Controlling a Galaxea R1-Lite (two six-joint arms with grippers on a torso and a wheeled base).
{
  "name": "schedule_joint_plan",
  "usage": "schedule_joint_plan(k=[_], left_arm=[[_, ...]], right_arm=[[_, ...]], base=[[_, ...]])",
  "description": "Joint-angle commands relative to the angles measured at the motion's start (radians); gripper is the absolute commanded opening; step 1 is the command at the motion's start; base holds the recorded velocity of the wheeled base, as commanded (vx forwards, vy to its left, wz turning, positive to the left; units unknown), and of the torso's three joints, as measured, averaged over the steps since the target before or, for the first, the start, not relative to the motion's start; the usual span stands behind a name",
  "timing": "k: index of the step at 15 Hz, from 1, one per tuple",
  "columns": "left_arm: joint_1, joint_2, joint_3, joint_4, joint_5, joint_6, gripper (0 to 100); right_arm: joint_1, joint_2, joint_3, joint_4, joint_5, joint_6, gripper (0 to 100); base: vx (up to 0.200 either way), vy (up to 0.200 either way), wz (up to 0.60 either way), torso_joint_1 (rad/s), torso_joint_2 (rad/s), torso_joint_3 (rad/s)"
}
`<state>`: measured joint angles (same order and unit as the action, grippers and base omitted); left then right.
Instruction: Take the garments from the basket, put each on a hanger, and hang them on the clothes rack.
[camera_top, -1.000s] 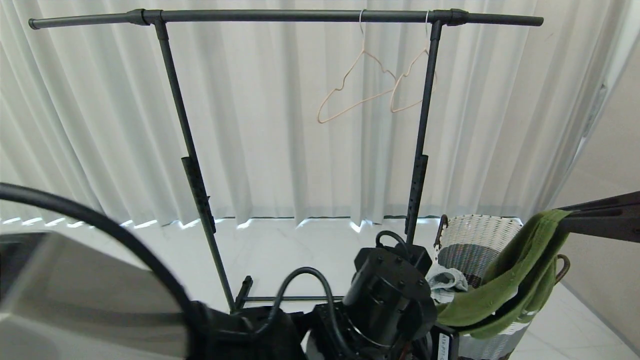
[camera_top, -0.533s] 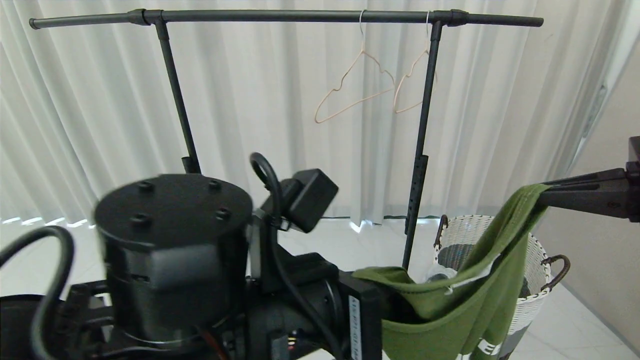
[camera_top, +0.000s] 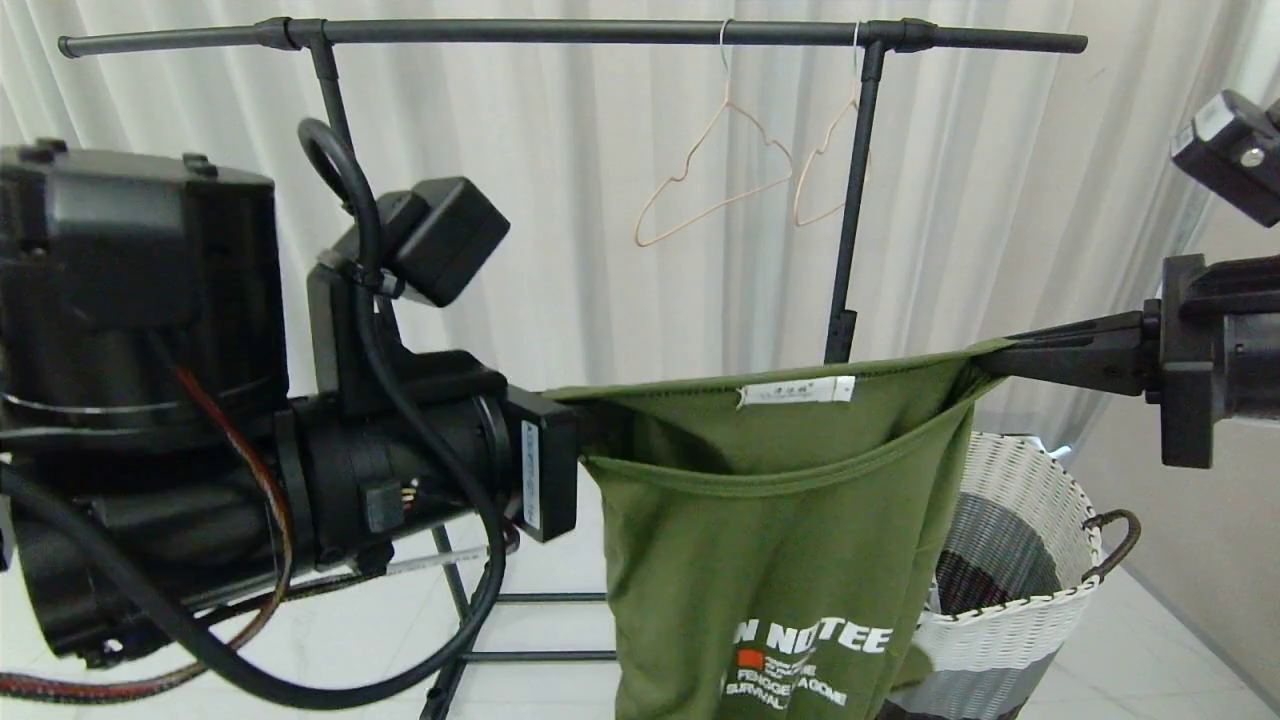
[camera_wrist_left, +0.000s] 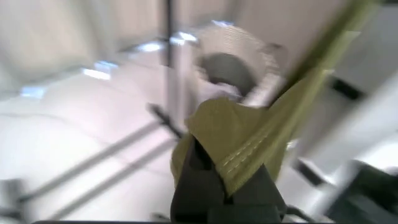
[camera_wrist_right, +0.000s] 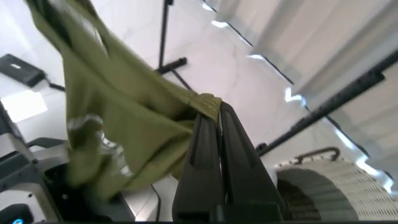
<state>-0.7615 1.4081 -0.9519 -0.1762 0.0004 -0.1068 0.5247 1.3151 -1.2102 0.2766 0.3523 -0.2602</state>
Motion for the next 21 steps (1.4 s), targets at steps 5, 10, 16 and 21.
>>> schedule_joint_plan(k=[5, 10, 16, 21], left_arm=[[0.051, 0.138, -0.320, 0.050, 0.313, 0.277, 0], [0.018, 0.130, -0.442, 0.242, 0.369, 0.277, 0], [-0.096, 0.091, -0.473, 0.284, 0.377, 0.237, 0], [-0.099, 0.109, -0.554, 0.273, 0.375, 0.228, 0]], right_arm=[[-0.002, -0.004, -0.069, -0.007, -0.113, 0.022, 0], [-0.045, 0.006, -0.193, -0.007, -0.118, 0.033, 0], [-0.045, -0.031, -0.247, 0.047, -0.181, 0.030, 0], [0.008, -0.189, -0.270, 0.372, -0.029, 0.030, 0]], base=[[0.000, 0.000, 0.00, 0.000, 0.00, 0.000], [0.000, 0.000, 0.00, 0.000, 0.00, 0.000], [0.000, 0.000, 0.00, 0.000, 0.00, 0.000], [0.000, 0.000, 0.00, 0.000, 0.00, 0.000]])
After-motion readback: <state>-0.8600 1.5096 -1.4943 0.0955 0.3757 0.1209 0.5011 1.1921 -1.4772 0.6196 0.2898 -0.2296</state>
